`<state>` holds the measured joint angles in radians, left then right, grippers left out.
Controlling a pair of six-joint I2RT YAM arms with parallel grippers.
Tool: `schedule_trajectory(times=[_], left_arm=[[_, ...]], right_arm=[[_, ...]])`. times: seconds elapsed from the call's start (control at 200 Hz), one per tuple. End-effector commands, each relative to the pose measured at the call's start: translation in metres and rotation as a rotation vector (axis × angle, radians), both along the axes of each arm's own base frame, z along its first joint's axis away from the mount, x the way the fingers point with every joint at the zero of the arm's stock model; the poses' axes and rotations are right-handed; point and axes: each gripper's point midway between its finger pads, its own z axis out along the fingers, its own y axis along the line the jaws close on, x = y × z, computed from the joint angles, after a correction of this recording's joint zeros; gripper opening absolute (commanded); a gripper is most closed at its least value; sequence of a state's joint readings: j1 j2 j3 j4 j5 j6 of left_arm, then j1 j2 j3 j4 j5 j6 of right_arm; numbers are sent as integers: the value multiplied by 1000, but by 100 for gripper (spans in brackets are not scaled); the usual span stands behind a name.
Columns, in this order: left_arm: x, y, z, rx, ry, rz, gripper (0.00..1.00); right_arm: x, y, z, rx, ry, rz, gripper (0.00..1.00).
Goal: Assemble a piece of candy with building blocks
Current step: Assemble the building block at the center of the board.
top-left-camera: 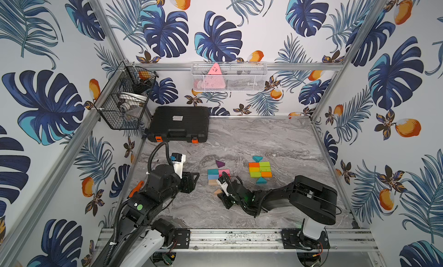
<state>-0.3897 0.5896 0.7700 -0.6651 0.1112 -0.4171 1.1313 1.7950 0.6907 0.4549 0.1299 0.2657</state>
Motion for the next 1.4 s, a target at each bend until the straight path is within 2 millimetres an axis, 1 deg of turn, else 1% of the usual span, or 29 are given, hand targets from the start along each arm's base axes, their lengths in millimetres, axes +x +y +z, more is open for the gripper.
schedule_trajectory(times=[0.0,0.35,0.686,0.856,1.001,1.121,1.396], left_arm=[[4,-3,6,-6,-35,-12,53],[3,-3,7,-7,-36,-16,53],[3,-4,7,-10,-35,-21,53],[3,-4,6,-11,-33,-22,53],[3,-5,6,-10,-34,-23,53],[3,-5,6,-10,-32,-23,53],[3,-5,6,-11,-32,-25,53]], right_arm=[[-11,-23,-26,-113,75,-15,33],[-8,-25,-27,-119,76,-26,35],[-8,-30,-36,-142,85,-29,36],[-10,-32,-35,-145,83,-20,37],[-12,-34,-35,-149,84,-8,41],[-13,-38,-37,-159,83,-6,41],[-13,-38,-34,-160,76,8,38]])
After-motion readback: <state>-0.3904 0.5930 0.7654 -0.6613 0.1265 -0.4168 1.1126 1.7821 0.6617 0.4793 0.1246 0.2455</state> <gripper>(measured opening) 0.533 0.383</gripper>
